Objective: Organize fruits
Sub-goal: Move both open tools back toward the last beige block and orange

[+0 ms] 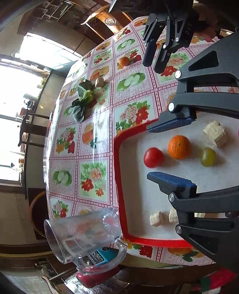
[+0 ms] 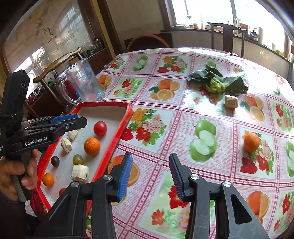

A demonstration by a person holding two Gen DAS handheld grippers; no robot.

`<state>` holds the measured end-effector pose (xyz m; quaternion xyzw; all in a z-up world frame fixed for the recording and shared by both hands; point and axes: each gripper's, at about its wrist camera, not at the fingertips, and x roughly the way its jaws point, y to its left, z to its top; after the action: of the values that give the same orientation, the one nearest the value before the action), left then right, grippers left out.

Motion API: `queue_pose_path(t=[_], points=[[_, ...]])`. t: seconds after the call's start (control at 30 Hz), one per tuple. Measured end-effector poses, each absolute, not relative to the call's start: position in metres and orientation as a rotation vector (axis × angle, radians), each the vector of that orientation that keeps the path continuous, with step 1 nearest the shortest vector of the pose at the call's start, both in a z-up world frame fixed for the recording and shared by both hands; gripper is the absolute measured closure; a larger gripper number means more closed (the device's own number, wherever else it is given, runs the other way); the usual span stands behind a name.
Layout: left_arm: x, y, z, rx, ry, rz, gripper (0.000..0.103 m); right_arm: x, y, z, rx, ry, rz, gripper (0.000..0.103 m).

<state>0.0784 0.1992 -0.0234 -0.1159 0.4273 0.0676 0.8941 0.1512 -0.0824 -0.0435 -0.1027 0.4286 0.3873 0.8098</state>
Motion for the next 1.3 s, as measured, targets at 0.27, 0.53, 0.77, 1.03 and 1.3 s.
queue_pose_path(t=[0.27, 0.53, 0.77, 1.03, 1.3], points=[[0.11, 0.155, -0.022, -0.213, 0.897, 0.063, 0.06, 0.18, -0.137, -0.043, -0.166, 0.917, 0.73, 0.06], [0.145, 0.121, -0.026, -0.193, 0.918, -0.008, 0.06, 0.209, -0.17, -0.05, -0.123, 0.927, 0.656, 0.06], [0.188, 0.101, -0.026, -0.197, 0.931, -0.052, 0.06, 0.235, -0.179, -0.059, -0.106, 0.935, 0.615, 0.06], [0.249, 0.07, -0.031, -0.172, 0.949, -0.106, 0.06, 0.26, -0.172, -0.073, -0.111, 0.956, 0.602, 0.06], [0.308, 0.053, -0.055, -0.185, 0.994, -0.115, 0.06, 0.274, -0.165, -0.086, -0.118, 0.961, 0.615, 0.059]])
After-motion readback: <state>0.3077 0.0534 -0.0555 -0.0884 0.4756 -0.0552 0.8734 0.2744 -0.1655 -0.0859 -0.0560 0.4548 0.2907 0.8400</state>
